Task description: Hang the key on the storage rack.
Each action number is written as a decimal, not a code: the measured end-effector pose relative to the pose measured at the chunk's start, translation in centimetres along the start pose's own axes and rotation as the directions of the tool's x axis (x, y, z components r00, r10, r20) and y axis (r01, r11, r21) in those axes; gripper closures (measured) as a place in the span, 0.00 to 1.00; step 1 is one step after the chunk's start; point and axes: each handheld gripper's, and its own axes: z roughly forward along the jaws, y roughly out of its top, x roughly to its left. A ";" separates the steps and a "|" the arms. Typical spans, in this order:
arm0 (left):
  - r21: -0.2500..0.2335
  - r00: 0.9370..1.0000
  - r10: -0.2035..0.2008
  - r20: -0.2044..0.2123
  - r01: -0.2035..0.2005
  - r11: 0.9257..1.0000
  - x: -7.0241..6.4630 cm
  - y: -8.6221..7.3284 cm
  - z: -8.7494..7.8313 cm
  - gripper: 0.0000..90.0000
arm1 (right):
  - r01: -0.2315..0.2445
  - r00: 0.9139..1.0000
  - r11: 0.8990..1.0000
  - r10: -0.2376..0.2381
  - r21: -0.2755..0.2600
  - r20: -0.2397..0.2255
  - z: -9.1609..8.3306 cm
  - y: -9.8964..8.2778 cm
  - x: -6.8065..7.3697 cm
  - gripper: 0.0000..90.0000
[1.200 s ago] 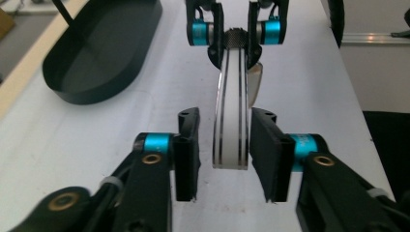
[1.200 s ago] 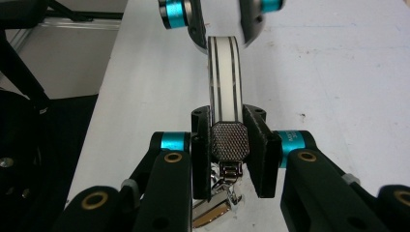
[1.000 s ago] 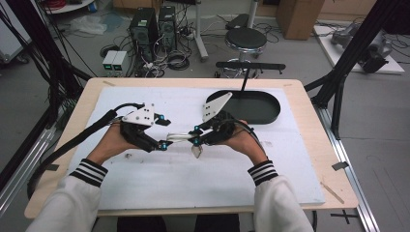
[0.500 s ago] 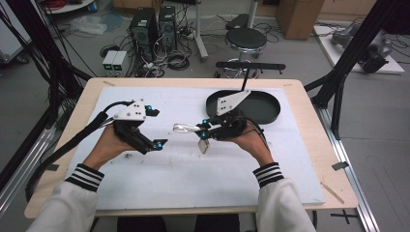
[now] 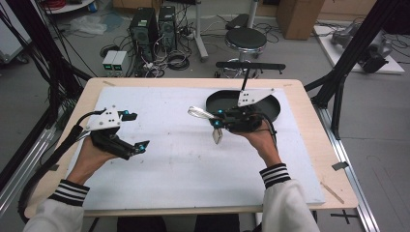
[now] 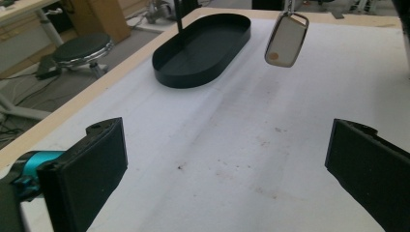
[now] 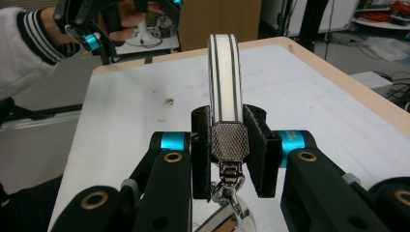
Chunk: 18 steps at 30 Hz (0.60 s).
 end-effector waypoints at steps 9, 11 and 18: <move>-0.073 0.994 -0.072 -0.079 0.067 0.995 -0.3 -2.6 -1.7 0.02 | -0.041 0.995 0.995 0.049 -0.096 0.081 -1.8 -0.2 -0.8 0.82; -0.117 0.991 -0.100 -0.088 0.090 0.989 -0.4 -3.2 -2.0 0.02 | -0.045 0.994 0.992 0.056 -0.119 0.090 -2.1 -0.4 -1.2 0.82; -0.115 0.986 -0.125 -0.111 0.113 0.987 -1.4 -6.1 -1.6 0.02 | -0.060 0.987 0.988 0.080 -0.140 0.143 -2.8 -0.8 -1.8 0.82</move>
